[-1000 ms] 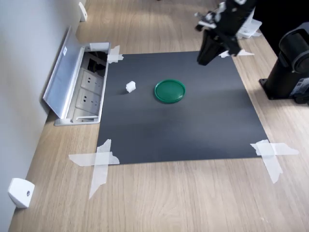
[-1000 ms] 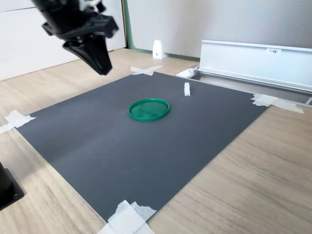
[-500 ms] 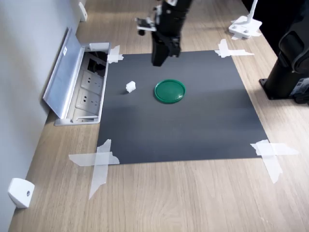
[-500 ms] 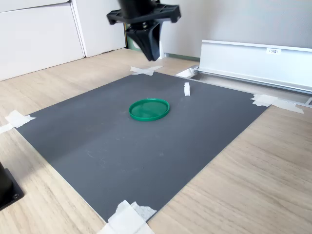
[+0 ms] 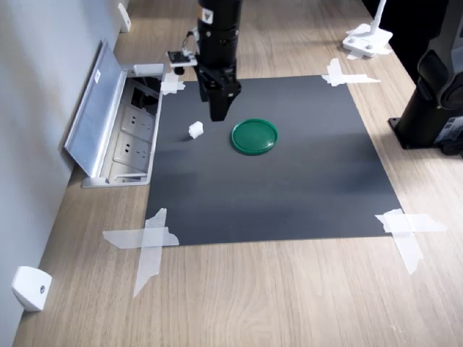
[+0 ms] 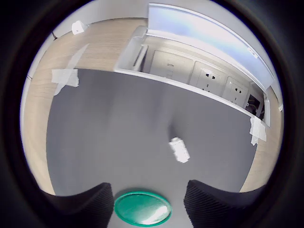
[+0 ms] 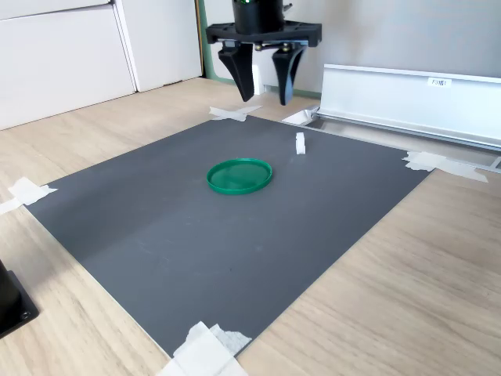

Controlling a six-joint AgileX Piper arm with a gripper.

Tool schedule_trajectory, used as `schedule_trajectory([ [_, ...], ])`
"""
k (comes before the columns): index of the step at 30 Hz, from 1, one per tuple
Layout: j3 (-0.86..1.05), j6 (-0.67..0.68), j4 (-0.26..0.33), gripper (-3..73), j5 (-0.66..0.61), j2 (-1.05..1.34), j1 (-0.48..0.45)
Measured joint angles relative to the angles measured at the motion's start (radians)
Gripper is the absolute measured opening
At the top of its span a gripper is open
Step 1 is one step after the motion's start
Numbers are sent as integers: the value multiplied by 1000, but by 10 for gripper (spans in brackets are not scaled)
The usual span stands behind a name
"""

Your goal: Grasp a white terminal and put it on the green lid.

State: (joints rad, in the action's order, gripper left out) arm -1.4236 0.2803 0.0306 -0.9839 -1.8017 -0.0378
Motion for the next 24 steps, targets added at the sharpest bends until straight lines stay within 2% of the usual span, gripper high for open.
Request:
schedule_trajectory([
  [6, -55, 46, -2, 659, -17, -69, -58],
  [15, -99, 132, 49, 659, -18, -167, -60],
  [24, -110, 149, 58, 661, 13, -233, -60],
])
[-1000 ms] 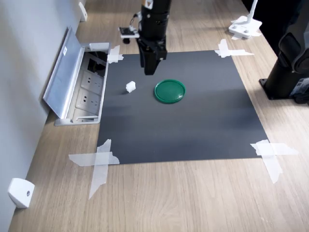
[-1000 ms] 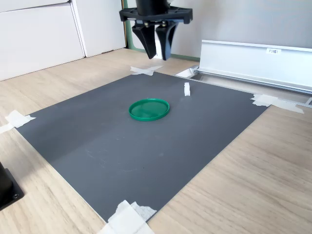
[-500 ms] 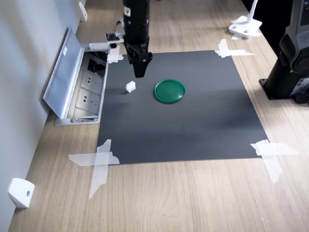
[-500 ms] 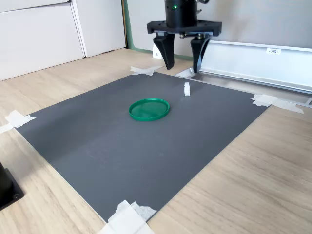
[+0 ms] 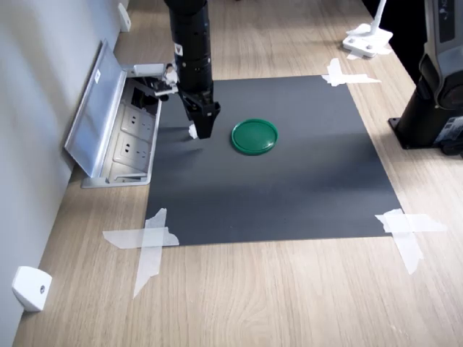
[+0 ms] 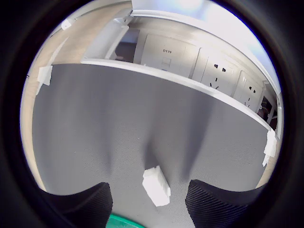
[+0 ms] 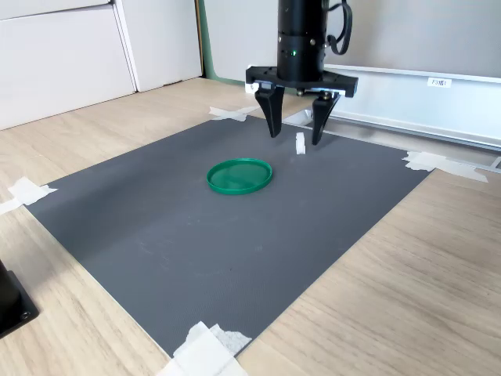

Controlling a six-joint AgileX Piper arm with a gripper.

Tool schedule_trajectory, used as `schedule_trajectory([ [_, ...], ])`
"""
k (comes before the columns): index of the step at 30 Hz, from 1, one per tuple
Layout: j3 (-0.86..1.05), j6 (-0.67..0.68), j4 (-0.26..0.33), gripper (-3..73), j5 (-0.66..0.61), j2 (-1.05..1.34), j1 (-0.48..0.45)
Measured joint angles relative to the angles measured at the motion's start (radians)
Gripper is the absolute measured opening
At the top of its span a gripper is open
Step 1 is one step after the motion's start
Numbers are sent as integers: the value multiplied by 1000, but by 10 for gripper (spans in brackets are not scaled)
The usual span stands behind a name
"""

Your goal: Grasp a white terminal and put it on the green lid.

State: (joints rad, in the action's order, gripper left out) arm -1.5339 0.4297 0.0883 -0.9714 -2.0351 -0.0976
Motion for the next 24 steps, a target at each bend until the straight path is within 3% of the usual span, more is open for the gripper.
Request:
schedule_trajectory([
  [8, 0, 11, 0, 619, 22, -19, 0],
  [11, 0, 15, 0, 507, 31, -19, 0],
  [18, -1, 15, 22, 110, 25, -19, 0],
  [24, 3, -7, 33, 81, -47, -9, 0],
])
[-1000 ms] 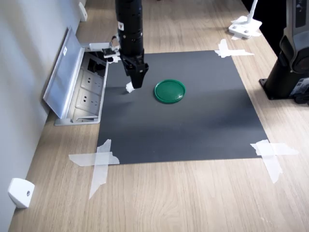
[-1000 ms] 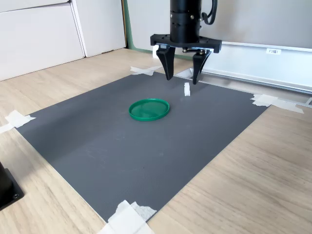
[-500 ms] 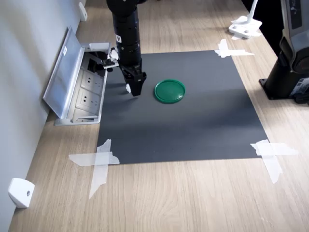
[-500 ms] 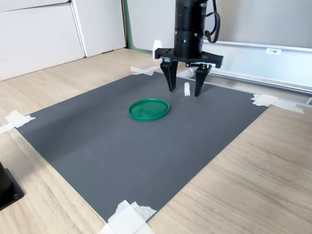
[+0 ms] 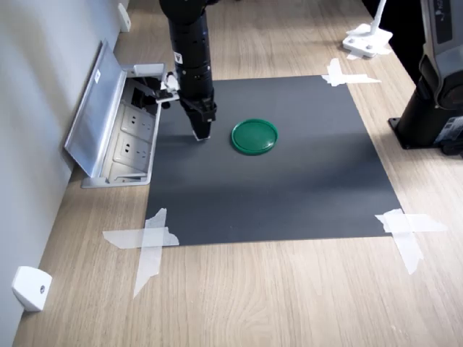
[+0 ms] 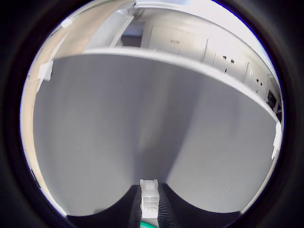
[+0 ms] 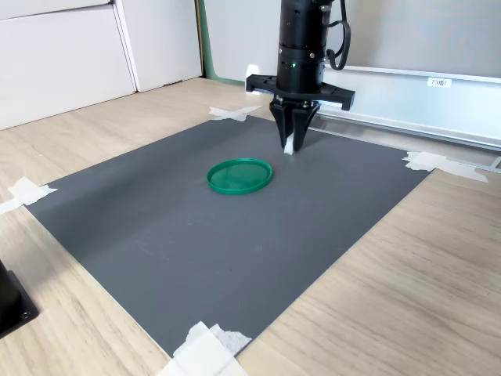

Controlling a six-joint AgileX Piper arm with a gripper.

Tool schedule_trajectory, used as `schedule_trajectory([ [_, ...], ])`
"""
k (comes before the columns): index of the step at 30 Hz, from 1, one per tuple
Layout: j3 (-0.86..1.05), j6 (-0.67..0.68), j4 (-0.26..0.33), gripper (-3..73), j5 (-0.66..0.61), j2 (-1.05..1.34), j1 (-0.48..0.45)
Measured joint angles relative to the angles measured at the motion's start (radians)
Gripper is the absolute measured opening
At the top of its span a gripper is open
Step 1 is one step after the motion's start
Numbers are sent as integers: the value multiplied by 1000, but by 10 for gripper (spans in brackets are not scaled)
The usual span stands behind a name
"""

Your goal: Grasp a white terminal and put it on the green lid.

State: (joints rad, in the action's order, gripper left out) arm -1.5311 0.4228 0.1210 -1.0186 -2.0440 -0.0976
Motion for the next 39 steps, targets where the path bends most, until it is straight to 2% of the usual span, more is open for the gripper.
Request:
schedule_trajectory([
  [6, 101, -1, -26, 81, 32, 128, 0],
  [21, 547, 28, -51, 82, 172, 429, 0],
  [29, 583, 30, -63, 82, 290, 431, 0],
  [39, 583, 30, -58, 82, 308, 408, 0],
])
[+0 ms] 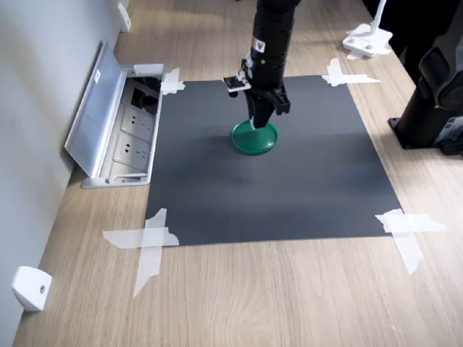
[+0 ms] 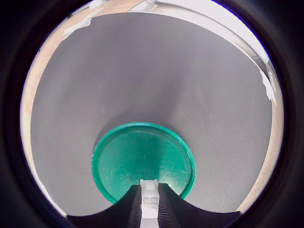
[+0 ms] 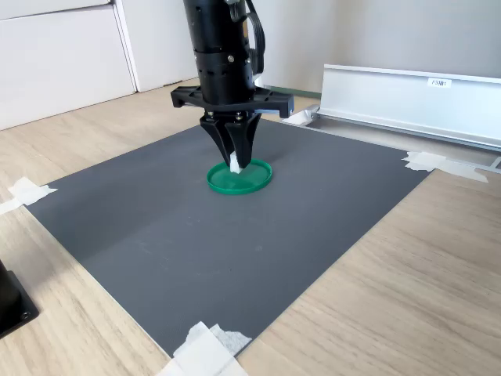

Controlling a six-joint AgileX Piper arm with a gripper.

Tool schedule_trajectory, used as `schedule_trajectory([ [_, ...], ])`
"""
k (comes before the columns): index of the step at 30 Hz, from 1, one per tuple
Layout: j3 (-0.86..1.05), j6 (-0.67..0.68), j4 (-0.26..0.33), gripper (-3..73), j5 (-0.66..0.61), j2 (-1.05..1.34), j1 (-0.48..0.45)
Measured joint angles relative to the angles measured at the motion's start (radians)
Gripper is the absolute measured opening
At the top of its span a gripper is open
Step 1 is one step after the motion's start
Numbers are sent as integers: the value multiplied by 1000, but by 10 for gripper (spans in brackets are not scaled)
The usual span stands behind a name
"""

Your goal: Grasp a white terminal and put it on the green lid.

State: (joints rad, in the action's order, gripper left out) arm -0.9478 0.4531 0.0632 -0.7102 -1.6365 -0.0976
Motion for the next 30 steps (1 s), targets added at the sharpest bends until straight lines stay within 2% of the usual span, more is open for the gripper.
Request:
schedule_trajectory([
  [6, 0, 25, 1, 90, 15, -16, 0],
  [10, 0, 41, 5, 143, 15, -18, 0],
  [19, 0, 77, 36, 490, 17, -18, 0],
  [22, 0, 50, 36, 555, 38, -18, 0],
  [24, 0, 34, 38, 564, 50, -18, -2],
  [26, 0, 28, 47, 536, 63, -18, -13],
  [30, 19, 23, 45, 371, 124, 34, -27],
])
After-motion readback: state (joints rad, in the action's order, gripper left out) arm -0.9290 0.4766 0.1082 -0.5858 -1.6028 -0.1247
